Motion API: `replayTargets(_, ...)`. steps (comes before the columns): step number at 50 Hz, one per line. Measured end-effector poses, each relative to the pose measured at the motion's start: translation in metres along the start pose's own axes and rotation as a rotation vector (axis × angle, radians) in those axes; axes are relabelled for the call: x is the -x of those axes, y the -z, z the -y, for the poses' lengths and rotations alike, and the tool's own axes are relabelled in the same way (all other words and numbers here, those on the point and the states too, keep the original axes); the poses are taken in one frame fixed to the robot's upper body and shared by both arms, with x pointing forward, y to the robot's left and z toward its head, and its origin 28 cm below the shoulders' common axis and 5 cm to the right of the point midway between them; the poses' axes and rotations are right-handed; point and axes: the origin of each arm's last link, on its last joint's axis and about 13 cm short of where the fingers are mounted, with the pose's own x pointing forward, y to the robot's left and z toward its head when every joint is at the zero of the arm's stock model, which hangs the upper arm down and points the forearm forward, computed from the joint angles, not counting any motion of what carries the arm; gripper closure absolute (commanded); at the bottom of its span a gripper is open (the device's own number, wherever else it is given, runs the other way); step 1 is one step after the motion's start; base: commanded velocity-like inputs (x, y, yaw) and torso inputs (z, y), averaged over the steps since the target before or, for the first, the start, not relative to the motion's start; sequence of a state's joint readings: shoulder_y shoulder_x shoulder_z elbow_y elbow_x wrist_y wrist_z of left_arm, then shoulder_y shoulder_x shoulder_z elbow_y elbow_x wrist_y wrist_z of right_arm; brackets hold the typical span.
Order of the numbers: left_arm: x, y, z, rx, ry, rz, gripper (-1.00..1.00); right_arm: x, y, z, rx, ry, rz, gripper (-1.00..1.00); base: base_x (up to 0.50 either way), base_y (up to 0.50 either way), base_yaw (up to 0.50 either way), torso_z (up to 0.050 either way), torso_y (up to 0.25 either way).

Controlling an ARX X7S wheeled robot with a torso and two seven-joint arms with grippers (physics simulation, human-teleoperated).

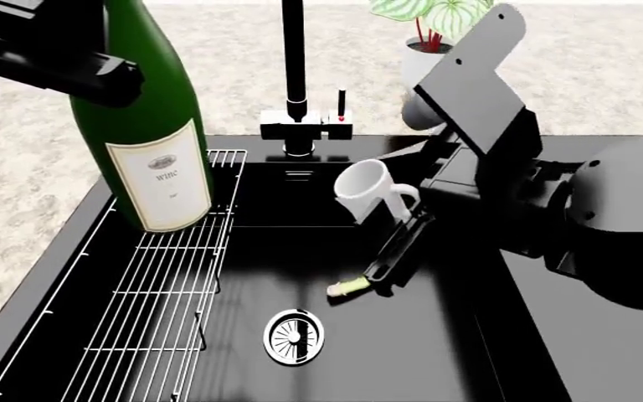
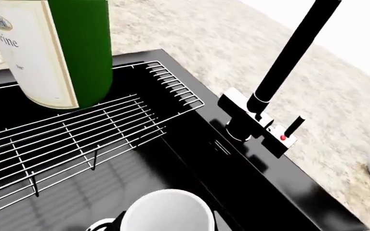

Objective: Pick the mug and bottle and place them in the sink. Then turn on the water.

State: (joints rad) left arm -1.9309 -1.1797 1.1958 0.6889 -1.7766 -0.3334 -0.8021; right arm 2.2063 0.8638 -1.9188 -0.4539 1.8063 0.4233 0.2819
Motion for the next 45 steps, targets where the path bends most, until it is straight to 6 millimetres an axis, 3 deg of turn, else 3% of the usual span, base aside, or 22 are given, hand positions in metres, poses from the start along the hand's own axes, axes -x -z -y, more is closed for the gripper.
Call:
replayTargets(20, -0.005, -0.001, 0.006, 0.003, 0.032, -0.003, 1.0, -0.032, 0.007, 0.005, 0.09, -0.149, -0.217, 1.0, 0.04, 0.0, 0.0, 0.001, 0.001)
replayTargets(45, -0.012, 0.004, 0.014, 0.021, 0.074, -0.009, 1.0, -0.065, 0.022, -0.003, 0.167, -0.306, -0.442, 1.0, 0.04, 0.0, 0.0, 0.0, 0.001)
